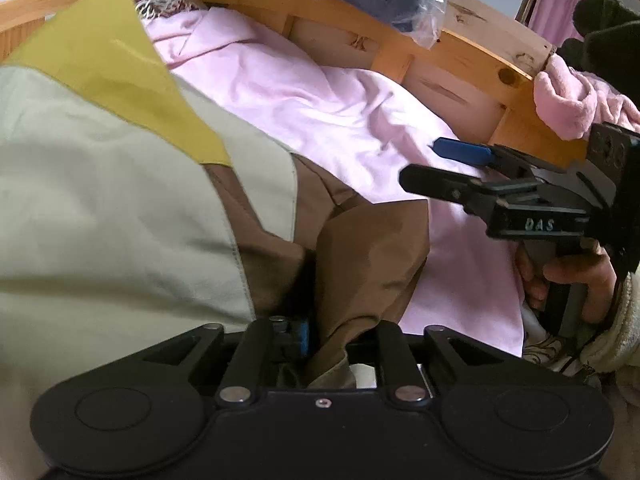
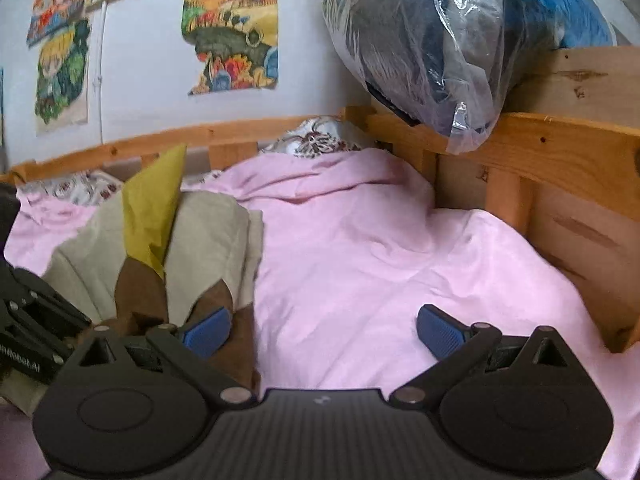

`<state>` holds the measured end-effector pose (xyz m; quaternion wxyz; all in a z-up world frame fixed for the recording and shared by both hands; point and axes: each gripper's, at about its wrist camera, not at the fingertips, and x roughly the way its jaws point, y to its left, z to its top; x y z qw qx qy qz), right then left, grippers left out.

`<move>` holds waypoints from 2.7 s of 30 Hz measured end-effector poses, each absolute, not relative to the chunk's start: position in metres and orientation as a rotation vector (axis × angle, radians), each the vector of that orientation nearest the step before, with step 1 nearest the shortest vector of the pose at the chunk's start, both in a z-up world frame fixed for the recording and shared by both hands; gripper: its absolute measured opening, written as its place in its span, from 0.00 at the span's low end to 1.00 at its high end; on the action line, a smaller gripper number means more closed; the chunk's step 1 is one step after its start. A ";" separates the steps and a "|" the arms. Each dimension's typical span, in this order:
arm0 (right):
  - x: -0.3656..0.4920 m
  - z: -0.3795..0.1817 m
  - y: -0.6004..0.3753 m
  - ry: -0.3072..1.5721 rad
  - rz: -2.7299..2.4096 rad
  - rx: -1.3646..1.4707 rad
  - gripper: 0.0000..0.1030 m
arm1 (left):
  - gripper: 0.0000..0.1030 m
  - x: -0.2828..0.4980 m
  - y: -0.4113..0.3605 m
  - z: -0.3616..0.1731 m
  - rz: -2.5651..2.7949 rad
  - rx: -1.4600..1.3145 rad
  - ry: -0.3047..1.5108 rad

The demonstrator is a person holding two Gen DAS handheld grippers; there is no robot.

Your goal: Fold large clothes

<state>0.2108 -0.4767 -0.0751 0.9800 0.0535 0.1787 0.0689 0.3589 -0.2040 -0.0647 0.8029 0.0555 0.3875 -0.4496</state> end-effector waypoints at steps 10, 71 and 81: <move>0.219 -0.075 -0.476 0.351 0.132 0.139 1.00 | 0.74 0.293 -0.184 -0.023 -0.999 0.095 0.600; 0.226 -0.058 -0.346 0.397 0.185 -0.255 1.00 | 0.99 0.320 -0.086 -0.042 -0.336 -0.279 0.772; 0.221 -0.118 -0.369 0.434 0.131 -0.069 1.00 | 0.99 0.309 -0.085 -0.057 -0.325 -0.307 0.797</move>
